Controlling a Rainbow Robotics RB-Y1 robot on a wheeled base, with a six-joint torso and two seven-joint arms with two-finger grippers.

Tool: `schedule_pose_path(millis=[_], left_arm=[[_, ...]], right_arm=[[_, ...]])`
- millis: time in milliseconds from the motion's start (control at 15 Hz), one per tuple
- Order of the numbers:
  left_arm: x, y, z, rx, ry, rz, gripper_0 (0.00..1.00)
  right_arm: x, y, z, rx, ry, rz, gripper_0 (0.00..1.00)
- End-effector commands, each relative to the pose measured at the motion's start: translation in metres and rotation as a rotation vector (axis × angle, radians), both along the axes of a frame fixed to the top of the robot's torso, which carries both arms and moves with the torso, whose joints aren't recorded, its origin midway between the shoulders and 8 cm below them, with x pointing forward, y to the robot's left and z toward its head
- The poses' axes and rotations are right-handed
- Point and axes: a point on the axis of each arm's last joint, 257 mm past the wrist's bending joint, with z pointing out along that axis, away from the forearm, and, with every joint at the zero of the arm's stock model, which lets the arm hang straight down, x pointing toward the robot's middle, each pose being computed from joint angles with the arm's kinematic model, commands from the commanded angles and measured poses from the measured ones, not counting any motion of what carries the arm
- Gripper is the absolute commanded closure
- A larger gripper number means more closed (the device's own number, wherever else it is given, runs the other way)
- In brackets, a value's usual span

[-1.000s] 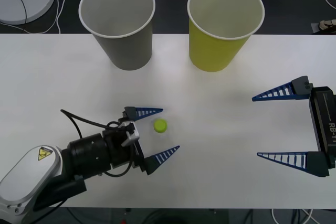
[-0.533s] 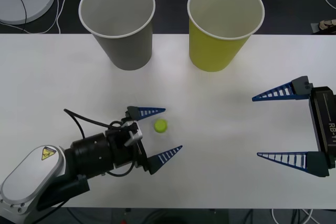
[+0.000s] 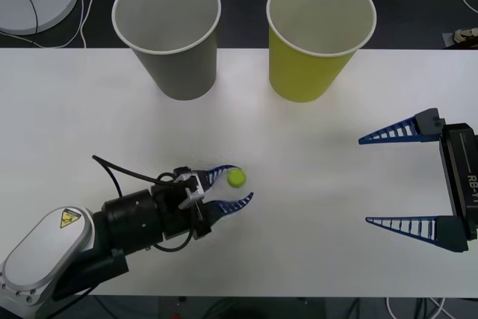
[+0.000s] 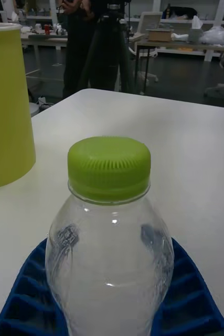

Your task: Put the can into the green bin and the plastic bottle into the gray bin

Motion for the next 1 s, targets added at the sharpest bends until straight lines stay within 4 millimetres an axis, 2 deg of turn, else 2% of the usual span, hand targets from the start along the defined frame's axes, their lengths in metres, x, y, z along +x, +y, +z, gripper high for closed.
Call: schedule_pose_path(millis=[67,333,1000], left_arm=[[0.001,-0.001,0.004,-0.005,-0.005,0.004,1.0],[0.0,0.003,0.012,-0.009,-0.007,0.003,1.0],[-0.014,0.028,0.059,-0.007,-0.064,0.027,1.0]], right_arm=[[0.0,0.0,0.0,0.0,0.0,0.0,0.0],[0.0,0.0,0.0,0.0,0.0,0.0,0.0],[0.0,0.0,0.0,0.0,0.0,0.0,0.0]])
